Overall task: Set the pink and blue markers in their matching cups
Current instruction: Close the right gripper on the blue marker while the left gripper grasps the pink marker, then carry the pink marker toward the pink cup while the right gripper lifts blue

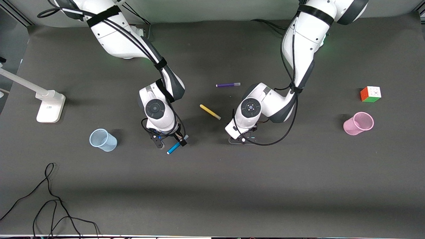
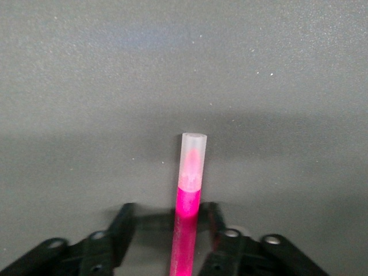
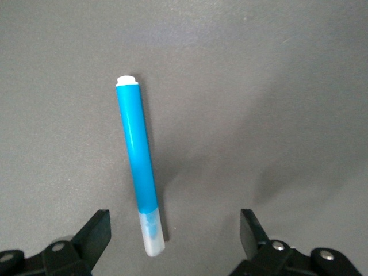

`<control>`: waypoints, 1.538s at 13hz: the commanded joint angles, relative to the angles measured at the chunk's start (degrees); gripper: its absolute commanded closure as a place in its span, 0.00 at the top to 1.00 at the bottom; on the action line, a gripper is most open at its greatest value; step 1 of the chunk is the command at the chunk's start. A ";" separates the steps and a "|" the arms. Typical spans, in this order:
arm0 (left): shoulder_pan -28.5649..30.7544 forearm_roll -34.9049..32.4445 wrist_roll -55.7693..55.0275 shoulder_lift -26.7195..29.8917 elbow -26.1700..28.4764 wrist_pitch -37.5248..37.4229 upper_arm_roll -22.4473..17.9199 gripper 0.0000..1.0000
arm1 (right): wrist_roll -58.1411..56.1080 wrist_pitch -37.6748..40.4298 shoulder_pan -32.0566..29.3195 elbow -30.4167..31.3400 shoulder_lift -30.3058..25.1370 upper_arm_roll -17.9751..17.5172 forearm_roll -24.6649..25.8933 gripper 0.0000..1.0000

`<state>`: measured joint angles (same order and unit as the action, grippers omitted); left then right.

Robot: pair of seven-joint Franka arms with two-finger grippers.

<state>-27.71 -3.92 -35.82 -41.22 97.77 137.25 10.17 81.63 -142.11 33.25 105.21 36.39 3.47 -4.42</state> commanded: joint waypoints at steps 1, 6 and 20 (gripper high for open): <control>-0.94 -1.09 -1.35 0.88 1.19 0.57 -0.76 0.11 | 0.82 -1.86 0.33 -2.28 2.45 0.13 0.82 1.00; 0.03 -1.00 -1.70 2.80 1.10 -2.85 -0.76 0.00 | 0.82 -2.47 0.42 -2.90 3.87 0.13 0.82 1.00; 16.00 -0.73 29.91 33.91 -3.12 -49.79 -0.94 0.00 | -2.52 -1.77 -0.11 -3.17 2.73 0.13 3.37 0.04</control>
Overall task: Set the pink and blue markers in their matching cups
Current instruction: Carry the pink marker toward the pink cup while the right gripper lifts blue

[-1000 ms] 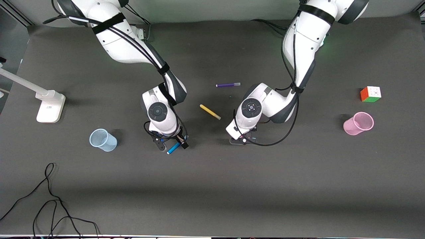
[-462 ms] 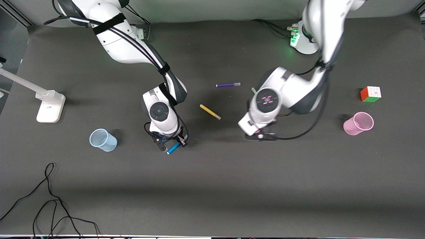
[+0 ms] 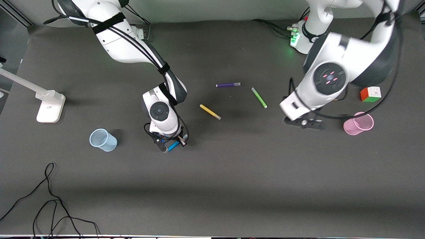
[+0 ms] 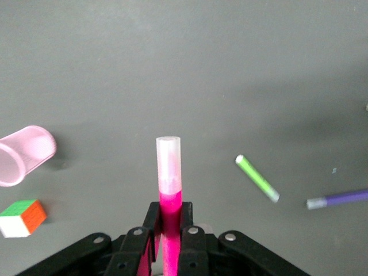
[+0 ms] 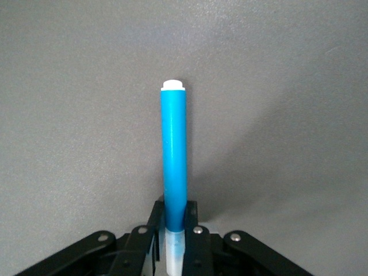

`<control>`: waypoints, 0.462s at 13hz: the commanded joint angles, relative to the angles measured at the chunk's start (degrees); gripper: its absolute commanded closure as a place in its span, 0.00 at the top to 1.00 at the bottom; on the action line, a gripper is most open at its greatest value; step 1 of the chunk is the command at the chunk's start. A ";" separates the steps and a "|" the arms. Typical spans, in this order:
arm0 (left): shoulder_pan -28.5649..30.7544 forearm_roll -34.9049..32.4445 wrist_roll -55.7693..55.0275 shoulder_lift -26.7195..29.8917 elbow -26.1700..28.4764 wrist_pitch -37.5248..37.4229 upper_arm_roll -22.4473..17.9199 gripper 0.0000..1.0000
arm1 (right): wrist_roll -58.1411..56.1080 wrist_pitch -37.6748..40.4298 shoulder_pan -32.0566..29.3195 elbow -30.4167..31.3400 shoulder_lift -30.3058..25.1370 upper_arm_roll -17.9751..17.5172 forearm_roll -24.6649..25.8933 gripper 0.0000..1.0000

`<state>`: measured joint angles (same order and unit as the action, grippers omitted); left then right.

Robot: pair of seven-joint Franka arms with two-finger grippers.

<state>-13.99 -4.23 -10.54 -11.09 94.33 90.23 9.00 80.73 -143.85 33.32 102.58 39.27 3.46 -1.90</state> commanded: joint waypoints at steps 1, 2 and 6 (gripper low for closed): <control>4.04 -0.43 8.57 5.45 0.33 -3.21 0.23 0.00 | -1.89 1.28 -0.28 -0.54 -1.55 0.14 0.93 0.04; 6.15 -0.43 13.57 6.77 0.42 -3.13 0.23 0.00 | -3.20 4.16 -0.28 -0.89 -3.05 0.14 0.85 0.04; 16.43 0.71 39.93 8.28 1.21 2.21 0.23 0.00 | -8.02 14.01 -0.45 -2.73 -9.37 0.49 0.85 0.04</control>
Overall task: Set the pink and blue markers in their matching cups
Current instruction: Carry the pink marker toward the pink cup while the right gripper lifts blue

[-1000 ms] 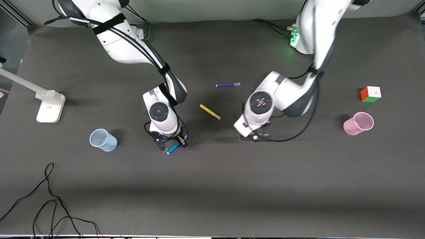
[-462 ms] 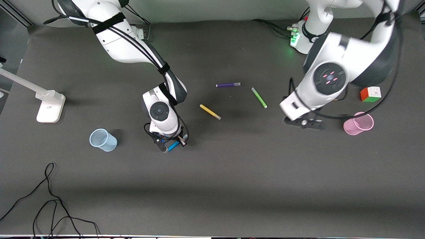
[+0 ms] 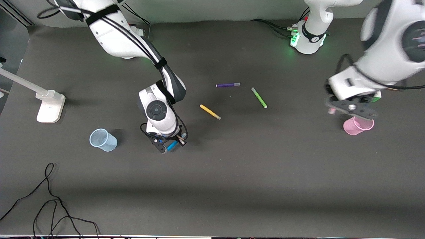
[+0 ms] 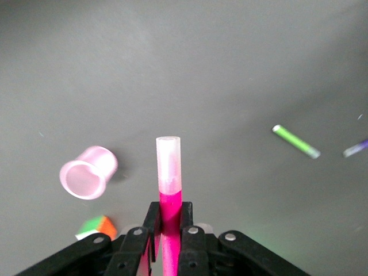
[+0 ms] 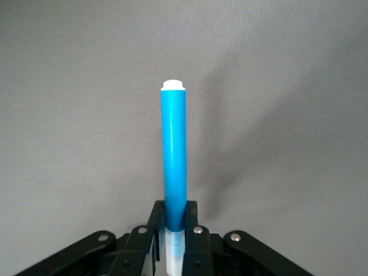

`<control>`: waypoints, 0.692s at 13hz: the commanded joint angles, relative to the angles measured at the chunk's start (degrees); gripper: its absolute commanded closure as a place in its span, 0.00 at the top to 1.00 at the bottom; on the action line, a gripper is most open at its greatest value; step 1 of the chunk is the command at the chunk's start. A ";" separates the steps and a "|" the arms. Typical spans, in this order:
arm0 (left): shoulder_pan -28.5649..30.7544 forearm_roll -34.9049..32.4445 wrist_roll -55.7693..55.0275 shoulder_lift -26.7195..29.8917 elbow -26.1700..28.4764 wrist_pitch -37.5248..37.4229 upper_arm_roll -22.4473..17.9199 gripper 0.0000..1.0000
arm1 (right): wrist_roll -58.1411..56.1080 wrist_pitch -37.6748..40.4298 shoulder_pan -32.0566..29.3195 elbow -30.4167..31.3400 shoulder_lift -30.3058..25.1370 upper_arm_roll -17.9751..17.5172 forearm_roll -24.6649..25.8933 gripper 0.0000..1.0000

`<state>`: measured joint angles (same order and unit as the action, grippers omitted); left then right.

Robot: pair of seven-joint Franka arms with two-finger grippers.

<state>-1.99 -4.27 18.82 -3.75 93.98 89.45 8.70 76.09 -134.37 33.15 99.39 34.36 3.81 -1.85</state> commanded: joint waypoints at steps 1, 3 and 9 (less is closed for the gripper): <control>6.45 2.84 16.45 0.94 2.34 5.27 0.53 0.00 | -6.02 7.60 -0.28 -0.07 -6.39 1.01 0.70 0.04; 9.88 6.72 26.05 0.85 4.71 9.23 0.53 0.00 | -10.42 15.14 -0.28 -2.61 -9.30 2.86 0.00 0.04; 21.22 22.79 60.49 0.50 17.18 24.09 0.45 0.00 | -32.80 33.79 -0.36 -6.76 -18.53 10.49 -0.18 0.04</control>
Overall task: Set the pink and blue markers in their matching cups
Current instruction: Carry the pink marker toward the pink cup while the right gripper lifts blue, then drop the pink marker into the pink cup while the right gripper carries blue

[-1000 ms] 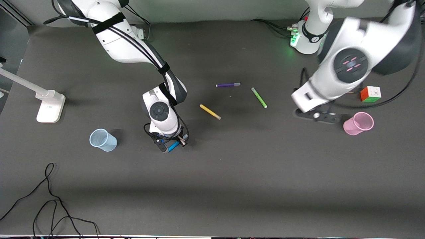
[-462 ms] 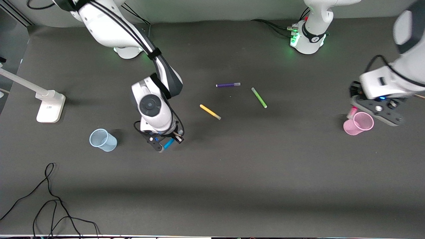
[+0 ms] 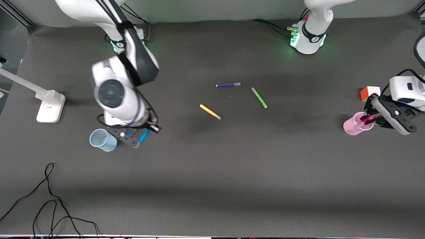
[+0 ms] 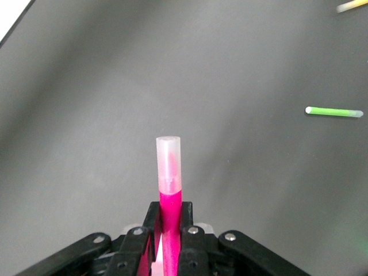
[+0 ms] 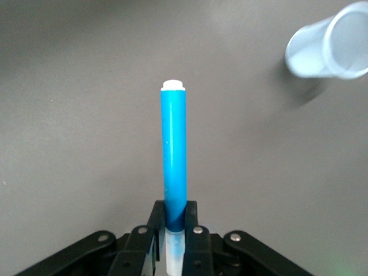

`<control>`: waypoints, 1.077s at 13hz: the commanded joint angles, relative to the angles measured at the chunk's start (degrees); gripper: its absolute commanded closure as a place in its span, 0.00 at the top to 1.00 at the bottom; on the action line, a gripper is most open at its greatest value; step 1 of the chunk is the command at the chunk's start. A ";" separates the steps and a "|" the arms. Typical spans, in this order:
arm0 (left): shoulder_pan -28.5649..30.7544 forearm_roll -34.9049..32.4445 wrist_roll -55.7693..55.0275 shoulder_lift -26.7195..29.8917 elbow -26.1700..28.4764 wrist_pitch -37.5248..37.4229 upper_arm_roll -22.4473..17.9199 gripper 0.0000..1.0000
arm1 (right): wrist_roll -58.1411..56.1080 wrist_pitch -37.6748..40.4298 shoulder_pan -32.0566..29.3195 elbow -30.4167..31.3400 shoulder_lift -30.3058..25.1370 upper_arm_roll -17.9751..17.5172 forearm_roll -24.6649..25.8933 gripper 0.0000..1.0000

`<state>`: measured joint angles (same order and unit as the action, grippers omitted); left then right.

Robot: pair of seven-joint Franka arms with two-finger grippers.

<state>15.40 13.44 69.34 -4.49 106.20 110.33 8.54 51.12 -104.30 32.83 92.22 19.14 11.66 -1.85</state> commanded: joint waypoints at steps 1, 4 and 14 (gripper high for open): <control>5.76 7.63 16.81 0.89 6.37 4.44 0.60 0.00 | -12.93 5.66 -0.04 0.50 -4.89 4.58 -0.17 0.04; 11.74 15.01 33.61 -2.35 8.67 4.54 0.51 0.00 | -31.90 9.45 0.04 1.03 -8.24 12.92 -0.17 0.04; 24.41 32.25 63.27 -17.65 8.32 -3.54 0.69 0.00 | -66.06 10.60 0.13 6.39 -9.65 30.79 -3.24 0.04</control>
<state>38.43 42.80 129.37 -21.37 115.07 109.05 8.50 -13.20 -93.45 32.02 96.53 10.52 41.95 -4.21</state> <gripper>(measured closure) 0.828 0.828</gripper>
